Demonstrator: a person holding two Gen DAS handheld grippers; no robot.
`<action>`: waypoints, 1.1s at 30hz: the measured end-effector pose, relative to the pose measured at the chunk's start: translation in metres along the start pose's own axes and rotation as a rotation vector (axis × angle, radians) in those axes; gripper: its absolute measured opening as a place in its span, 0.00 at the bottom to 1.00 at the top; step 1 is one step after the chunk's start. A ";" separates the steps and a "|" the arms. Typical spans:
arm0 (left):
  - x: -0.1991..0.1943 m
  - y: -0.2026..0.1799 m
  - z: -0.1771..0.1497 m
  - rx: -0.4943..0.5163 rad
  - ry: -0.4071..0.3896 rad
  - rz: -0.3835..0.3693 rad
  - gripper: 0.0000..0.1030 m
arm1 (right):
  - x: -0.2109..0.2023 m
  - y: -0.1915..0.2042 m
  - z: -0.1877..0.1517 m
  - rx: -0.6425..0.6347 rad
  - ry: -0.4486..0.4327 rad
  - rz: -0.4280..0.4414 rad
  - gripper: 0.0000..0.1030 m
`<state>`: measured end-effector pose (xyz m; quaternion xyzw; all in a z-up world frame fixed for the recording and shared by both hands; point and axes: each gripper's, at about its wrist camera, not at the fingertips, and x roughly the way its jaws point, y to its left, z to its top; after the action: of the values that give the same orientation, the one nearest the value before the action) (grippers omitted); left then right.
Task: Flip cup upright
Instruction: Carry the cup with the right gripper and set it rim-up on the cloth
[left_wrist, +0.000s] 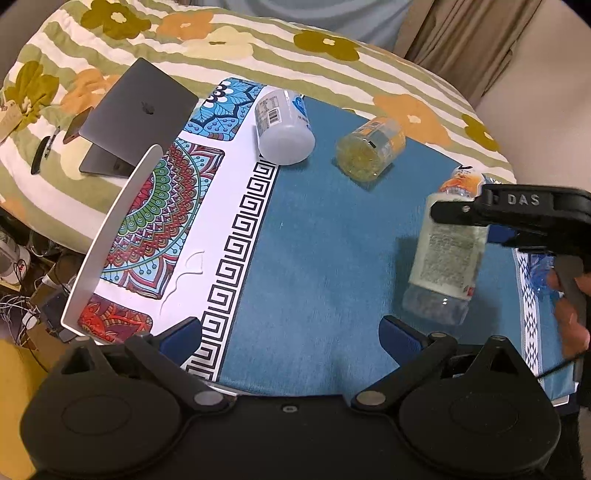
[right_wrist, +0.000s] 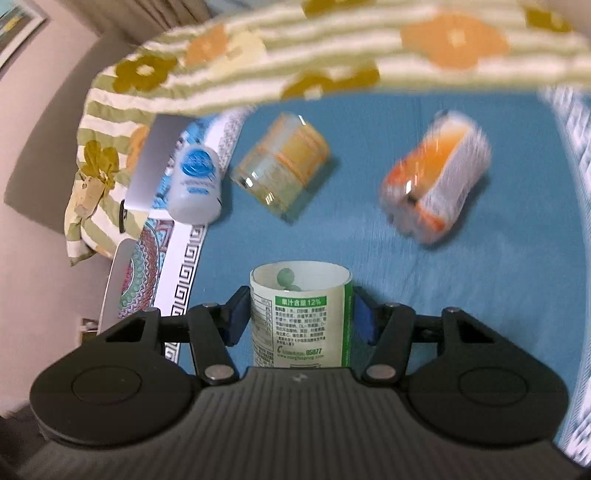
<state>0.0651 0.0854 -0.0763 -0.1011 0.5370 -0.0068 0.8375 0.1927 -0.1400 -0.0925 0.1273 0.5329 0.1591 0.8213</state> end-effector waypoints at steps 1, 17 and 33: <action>-0.001 0.000 -0.001 0.003 -0.002 0.002 1.00 | -0.005 0.004 -0.005 -0.027 -0.037 -0.013 0.70; 0.004 0.005 -0.041 0.042 0.004 0.024 1.00 | 0.001 0.035 -0.098 -0.344 -0.575 -0.173 0.71; 0.000 -0.004 -0.047 0.051 0.001 0.008 1.00 | -0.001 0.029 -0.135 -0.371 -0.623 -0.186 0.72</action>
<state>0.0233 0.0739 -0.0945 -0.0776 0.5374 -0.0172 0.8396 0.0649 -0.1081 -0.1350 -0.0305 0.2287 0.1314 0.9641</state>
